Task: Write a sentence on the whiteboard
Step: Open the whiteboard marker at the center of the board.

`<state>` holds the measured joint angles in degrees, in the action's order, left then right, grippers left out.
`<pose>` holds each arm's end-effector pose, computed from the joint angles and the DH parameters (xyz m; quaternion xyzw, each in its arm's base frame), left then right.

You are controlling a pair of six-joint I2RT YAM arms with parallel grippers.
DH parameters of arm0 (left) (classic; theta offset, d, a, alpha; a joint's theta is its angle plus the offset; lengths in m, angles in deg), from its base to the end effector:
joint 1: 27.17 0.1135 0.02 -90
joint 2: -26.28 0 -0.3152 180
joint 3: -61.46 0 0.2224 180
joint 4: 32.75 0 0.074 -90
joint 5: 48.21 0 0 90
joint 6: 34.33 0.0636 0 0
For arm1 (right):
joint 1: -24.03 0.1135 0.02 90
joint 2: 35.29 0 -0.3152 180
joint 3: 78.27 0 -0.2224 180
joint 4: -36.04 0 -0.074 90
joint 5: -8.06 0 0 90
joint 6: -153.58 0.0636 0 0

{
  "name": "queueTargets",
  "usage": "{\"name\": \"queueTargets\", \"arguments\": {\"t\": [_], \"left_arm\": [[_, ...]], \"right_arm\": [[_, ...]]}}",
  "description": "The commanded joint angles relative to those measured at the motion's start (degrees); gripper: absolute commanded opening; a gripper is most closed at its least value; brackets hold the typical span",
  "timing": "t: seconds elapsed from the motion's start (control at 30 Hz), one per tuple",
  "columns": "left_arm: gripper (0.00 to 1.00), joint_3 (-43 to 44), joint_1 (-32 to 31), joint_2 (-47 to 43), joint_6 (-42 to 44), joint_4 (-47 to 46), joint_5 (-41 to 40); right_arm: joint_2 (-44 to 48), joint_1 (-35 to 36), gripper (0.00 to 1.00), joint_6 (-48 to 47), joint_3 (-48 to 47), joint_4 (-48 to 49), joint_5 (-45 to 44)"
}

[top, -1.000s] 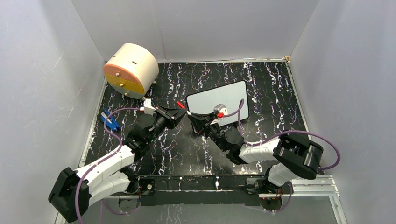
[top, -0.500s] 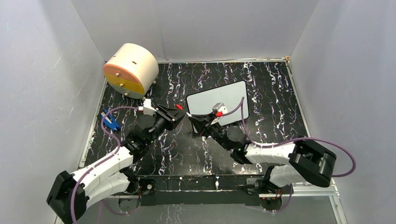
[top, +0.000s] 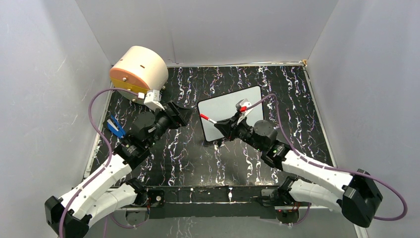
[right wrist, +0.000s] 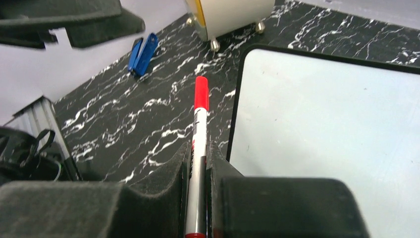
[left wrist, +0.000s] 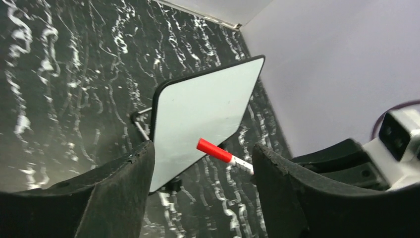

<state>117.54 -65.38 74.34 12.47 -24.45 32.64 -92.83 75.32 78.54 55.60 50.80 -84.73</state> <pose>0.1370 -0.0949 0.3783 -0.0870 0.7035 -0.4157 0.5699 0.1313 0.1589 0.3435 -0.1970 0.6573 0.3834 0.6182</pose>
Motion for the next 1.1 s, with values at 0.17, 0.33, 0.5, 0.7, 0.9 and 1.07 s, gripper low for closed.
{"name": "queueTargets", "arguments": {"t": [0.17,0.33,0.5,0.7,0.9,1.07], "left_arm": [[0.71,9.11,0.10,-1.91,32.33,14.18,7.55],[0.75,10.64,0.12,-1.93,42.71,17.96,14.05],[0.77,11.24,0.08,0.20,51.45,20.56,25.56],[0.78,11.56,0.10,3.35,57.63,22.46,37.74],[0.76,13.34,0.04,8.71,59.10,23.88,47.53],[0.72,15.54,0.07,13.28,59.11,24.73,53.38]], "right_arm": [[6.64,-2.31,0.00,-5.82,-7.95,-21.46,11.66],[8.41,-2.24,0.00,-9.20,-10.29,-28.03,14.35],[9.15,-2.30,0.00,-11.67,-11.66,-31.87,16.73],[9.29,-2.25,0.00,-13.38,-14.02,-36.20,19.26],[10.66,-2.32,0.00,-14.87,-15.23,-37.96,22.59],[10.88,-2.30,0.00,-17.06,-15.62,-38.27,25.23]]}}
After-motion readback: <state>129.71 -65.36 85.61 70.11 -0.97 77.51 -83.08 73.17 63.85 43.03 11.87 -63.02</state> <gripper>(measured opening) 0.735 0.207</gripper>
